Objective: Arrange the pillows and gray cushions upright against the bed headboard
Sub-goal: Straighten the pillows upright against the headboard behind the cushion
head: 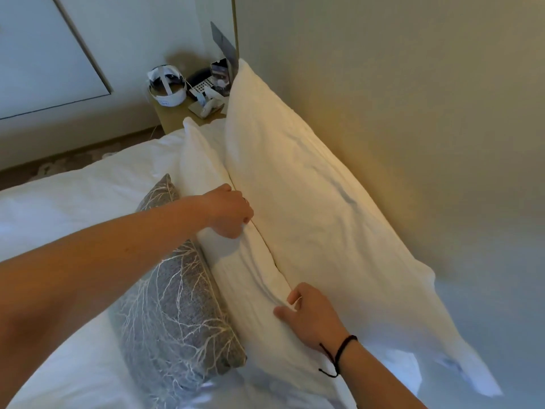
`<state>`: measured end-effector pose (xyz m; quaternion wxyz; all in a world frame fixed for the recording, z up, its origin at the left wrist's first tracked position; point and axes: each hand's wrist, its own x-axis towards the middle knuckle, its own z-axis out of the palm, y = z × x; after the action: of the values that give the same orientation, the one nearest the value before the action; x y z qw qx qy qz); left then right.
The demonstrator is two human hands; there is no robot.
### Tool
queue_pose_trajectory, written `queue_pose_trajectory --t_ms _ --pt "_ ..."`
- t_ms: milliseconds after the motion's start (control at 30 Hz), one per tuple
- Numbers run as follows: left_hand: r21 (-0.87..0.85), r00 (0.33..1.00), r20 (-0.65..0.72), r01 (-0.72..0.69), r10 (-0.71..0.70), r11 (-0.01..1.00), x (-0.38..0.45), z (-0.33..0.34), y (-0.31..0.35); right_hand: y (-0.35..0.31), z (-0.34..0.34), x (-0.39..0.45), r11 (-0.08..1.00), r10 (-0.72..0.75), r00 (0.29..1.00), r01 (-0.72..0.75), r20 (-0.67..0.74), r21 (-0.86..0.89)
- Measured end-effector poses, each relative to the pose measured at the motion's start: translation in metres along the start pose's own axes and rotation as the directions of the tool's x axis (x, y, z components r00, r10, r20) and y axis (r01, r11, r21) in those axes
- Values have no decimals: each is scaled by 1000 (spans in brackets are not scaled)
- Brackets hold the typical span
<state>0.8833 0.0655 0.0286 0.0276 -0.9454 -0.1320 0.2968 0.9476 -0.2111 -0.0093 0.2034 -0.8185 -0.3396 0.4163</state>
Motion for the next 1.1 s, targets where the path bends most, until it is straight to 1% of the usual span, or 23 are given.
queue_pose_trajectory --t_ms 67,100,200,267,333,400,433,467,533,633,700,767,833,867,933,1000,1067,1100 --pt "-146 996 76 -40 51 989 0 -6 13 6 -9 -8 994 26 1000 -28 18 110" --pt "-157 992 86 -80 95 984 1 -9 18 10 -14 -13 994 14 1000 -16 19 107" --pt "5 982 73 -176 175 984 -1 -15 26 23 -26 -33 998 -60 998 60 12 15" --pt "76 979 21 -204 203 976 -1 -15 30 31 -32 -44 997 -73 997 73 24 0" --pt "99 973 -59 -215 221 972 0 -13 31 39 -33 -54 997 -79 997 79 12 -17" --pt "48 969 -102 -222 226 974 1 -9 32 46 -30 -63 996 -86 993 85 -80 -23" --pt "-19 972 -106 -213 210 977 3 -6 32 50 -27 -67 994 -99 984 92 -148 -53" --pt "-97 977 -98 -198 188 975 3 -4 33 54 -25 -70 987 -126 969 101 -211 -127" --pt "-180 984 -78 -171 160 969 5 0 37 62 -19 -73 940 -162 950 67 -266 -335" --pt "-178 985 -68 -170 160 969 9 5 41 69 -8 -66 858 -134 960 -12 -246 -514" --pt "-182 987 -51 -161 154 970 12 6 41 70 -1 -58 808 -110 976 -23 -188 -589" --pt "-184 986 -48 -166 160 969 14 7 39 65 1 -49 784 -99 985 -11 -142 -621" --pt "-203 981 -72 -189 178 961 16 8 38 51 0 -39 784 -135 975 -4 -176 -621" --pt "-201 977 -93 -207 192 957 15 8 37 40 -1 -32 787 -177 962 11 -208 -616" --pt "-193 965 -151 -240 213 951 14 12 36 11 3 -14 830 -252 934 75 -252 -553" --pt "-209 954 -216 -254 209 944 13 16 32 -21 10 11 909 -276 921 157 -276 -386" --pt "-209 944 -260 -261 204 942 12 21 27 -49 13 40 967 -241 926 202 -292 -157" --pt "-199 940 -273 -261 202 945 12 22 23 -60 13 54 977 -212 933 210 -291 -41"
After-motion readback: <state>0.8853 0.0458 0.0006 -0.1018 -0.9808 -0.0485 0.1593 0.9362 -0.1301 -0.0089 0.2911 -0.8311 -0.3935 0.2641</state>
